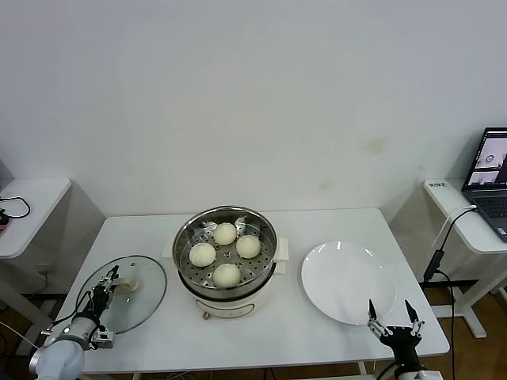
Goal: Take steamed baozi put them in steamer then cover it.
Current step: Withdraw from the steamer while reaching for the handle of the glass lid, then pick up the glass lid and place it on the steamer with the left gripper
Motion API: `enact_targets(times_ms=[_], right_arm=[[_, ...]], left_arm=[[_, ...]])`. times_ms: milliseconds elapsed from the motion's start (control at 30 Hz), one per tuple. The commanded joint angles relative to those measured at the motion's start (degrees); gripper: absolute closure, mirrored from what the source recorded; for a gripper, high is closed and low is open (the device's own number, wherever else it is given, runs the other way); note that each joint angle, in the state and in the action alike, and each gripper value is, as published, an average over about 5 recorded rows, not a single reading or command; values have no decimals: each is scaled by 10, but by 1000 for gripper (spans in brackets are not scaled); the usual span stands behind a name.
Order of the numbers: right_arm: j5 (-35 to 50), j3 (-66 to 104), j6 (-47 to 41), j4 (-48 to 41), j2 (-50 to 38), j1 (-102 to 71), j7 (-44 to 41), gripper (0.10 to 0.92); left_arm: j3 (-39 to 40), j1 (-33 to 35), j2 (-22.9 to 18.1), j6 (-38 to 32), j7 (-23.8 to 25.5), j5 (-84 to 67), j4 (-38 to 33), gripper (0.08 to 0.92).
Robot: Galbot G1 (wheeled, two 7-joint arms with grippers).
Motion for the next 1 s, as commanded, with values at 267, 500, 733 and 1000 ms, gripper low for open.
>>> enact_targets(times_ms=[267, 500, 733, 1000], right_arm=[[-6, -4, 5, 4, -5, -4, 1, 203], [-13, -13, 8, 10, -8, -8, 0, 203], [-18, -21, 11, 11, -18, -9, 0, 202], [-23, -31, 13, 10, -26, -9, 0, 202]], left_arm=[[-18, 16, -12, -11, -57, -42, -14, 828], [-52, 73, -16, 11, -66, -58, -120, 854], [-95, 144, 5, 67, 7, -111, -248, 856], [-154, 188, 44, 108, 91, -175, -375, 856]])
